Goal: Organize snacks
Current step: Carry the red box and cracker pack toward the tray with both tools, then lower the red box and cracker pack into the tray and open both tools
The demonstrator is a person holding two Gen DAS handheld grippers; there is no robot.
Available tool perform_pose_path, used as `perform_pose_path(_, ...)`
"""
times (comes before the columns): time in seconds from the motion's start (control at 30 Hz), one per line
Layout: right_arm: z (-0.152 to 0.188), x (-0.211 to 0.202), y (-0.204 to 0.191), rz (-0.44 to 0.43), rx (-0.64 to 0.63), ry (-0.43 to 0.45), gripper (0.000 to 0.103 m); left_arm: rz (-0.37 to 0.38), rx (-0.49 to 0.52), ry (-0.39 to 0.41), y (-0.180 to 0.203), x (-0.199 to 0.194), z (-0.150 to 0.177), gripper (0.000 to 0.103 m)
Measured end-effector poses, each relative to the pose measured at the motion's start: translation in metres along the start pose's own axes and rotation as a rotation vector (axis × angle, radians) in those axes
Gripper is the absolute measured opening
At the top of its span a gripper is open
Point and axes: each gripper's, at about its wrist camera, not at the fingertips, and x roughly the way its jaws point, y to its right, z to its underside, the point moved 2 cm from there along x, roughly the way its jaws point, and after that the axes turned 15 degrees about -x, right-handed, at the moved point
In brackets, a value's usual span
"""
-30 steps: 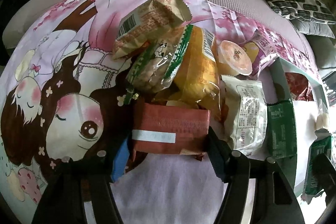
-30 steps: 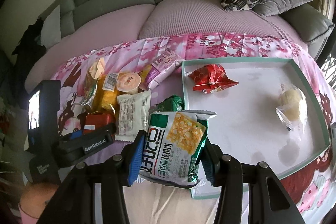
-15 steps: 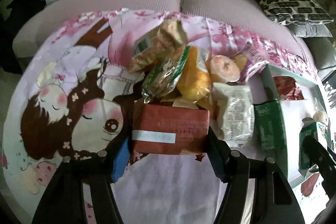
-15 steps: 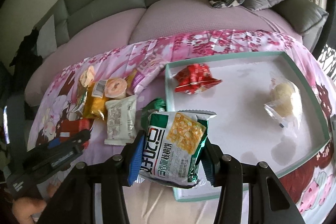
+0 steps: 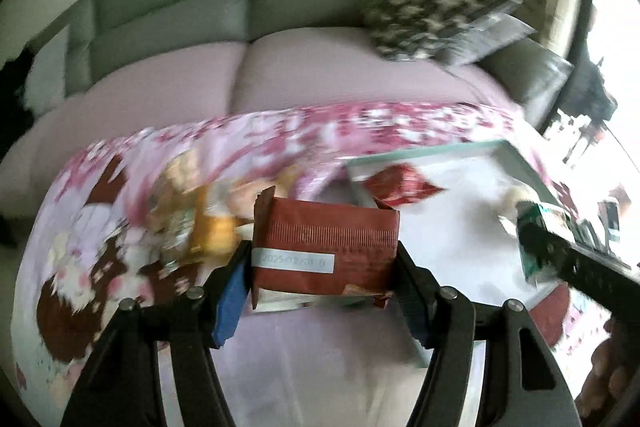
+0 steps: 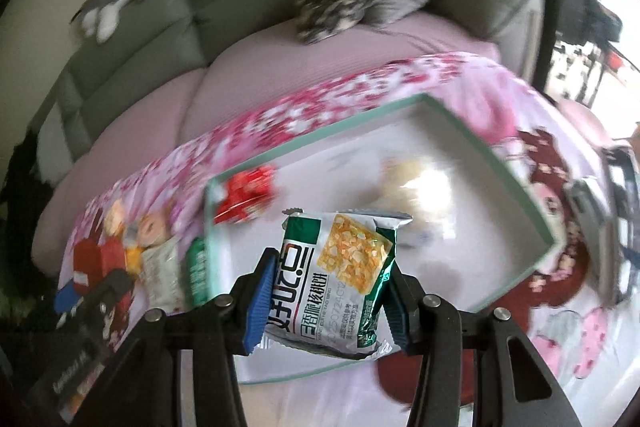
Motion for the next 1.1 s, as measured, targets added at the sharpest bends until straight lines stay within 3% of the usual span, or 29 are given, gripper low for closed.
perform_pose_path(0.2,0.004,-0.007,0.048,0.047,0.131,0.019,0.052,0.052,0.094,-0.013,0.049,0.006,0.010,0.068)
perform_pose_path(0.5,0.010,0.002,0.099,0.116,0.261,0.030,0.052,0.085,0.120,-0.019,0.080,0.029,0.016,0.068)
perform_pose_path(0.77,0.013,0.022,0.116,0.177,0.284,0.010,0.052,0.067,0.154,-0.044,0.092,0.054,0.027,0.068)
perform_pose_path(1.1,0.018,0.046,0.124,0.154,0.318,-0.017,0.052,0.038,0.164,-0.067,0.095,0.071,0.034,0.068)
